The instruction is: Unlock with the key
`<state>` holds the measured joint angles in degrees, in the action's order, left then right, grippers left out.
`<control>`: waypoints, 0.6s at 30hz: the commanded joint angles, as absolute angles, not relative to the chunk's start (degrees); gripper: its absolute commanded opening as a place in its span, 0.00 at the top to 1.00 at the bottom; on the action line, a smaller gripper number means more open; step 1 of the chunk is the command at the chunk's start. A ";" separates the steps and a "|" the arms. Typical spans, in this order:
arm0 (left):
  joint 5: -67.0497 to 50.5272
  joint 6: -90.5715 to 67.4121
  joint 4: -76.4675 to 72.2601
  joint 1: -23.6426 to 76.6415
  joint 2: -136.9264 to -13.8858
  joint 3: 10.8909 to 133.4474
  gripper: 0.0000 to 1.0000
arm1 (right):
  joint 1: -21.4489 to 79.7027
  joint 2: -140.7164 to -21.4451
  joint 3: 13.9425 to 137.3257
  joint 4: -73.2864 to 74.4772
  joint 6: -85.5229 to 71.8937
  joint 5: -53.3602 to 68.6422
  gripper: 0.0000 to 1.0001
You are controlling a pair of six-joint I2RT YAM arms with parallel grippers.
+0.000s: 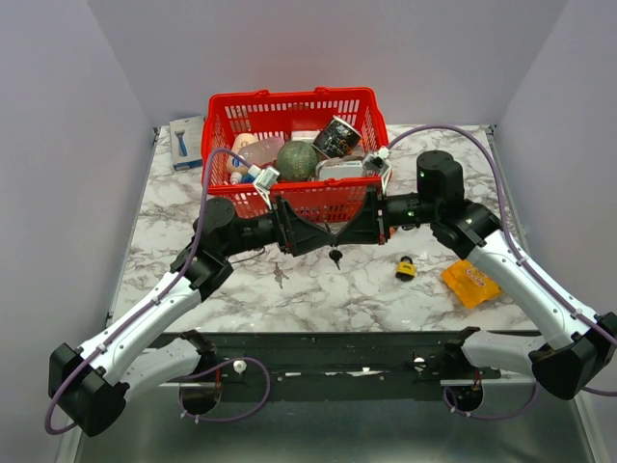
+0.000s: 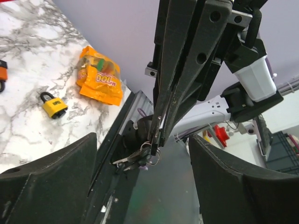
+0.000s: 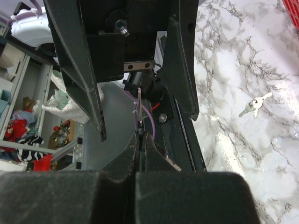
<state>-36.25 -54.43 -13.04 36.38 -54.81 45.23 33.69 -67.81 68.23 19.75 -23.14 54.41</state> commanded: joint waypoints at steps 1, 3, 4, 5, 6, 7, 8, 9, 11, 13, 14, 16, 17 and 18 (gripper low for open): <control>-32.61 -52.91 -11.43 36.30 -53.17 46.67 0.20 | 34.01 -68.11 69.08 22.67 -21.27 56.69 0.99; -32.26 -52.91 -11.51 36.30 -53.17 46.67 0.29 | 34.01 -68.38 69.26 23.81 -20.92 57.13 0.99; -31.91 -53.00 -11.51 36.21 -53.17 46.76 0.32 | 34.01 -68.64 69.26 24.08 -20.74 57.39 0.99; -31.82 -53.00 -11.51 36.30 -53.00 46.76 0.37 | 34.01 -68.73 69.26 24.60 -20.74 57.48 0.99; -31.82 -53.00 -11.51 36.21 -53.09 46.67 0.38 | 34.01 -68.90 69.26 24.78 -20.57 57.74 0.99; -31.47 -52.91 -11.43 36.30 -53.09 46.58 0.38 | 34.01 -68.99 69.26 24.87 -20.57 57.92 0.99; -31.55 -53.00 -11.43 36.30 -53.17 46.50 0.39 | 34.01 -69.17 69.34 25.13 -20.48 58.01 0.99; -31.47 -53.00 -11.51 36.30 -53.09 46.58 0.40 | 34.01 -69.17 69.35 25.22 -20.48 58.18 0.99; -31.73 -53.17 -11.77 36.30 -53.52 46.41 0.42 | 34.01 -69.52 69.43 25.57 -20.39 58.45 0.99; -32.08 -53.35 -12.13 36.21 -53.87 46.41 0.44 | 34.01 -69.96 69.70 26.01 -20.13 58.71 0.99; -32.43 -53.44 -12.39 36.21 -54.14 46.49 0.50 | 34.01 -70.22 69.78 26.45 -20.04 58.71 0.99; -32.96 -53.52 -12.48 36.39 -54.49 46.49 0.57 | 34.01 -70.40 69.96 26.46 -20.04 58.71 0.99; -33.05 -53.61 -12.39 36.39 -54.58 46.49 0.62 | 34.10 -70.40 70.05 26.37 -20.13 58.62 0.99; -33.31 -53.53 -12.39 36.39 -54.67 46.41 0.64 | 34.01 -70.57 70.05 26.45 -20.13 58.62 0.99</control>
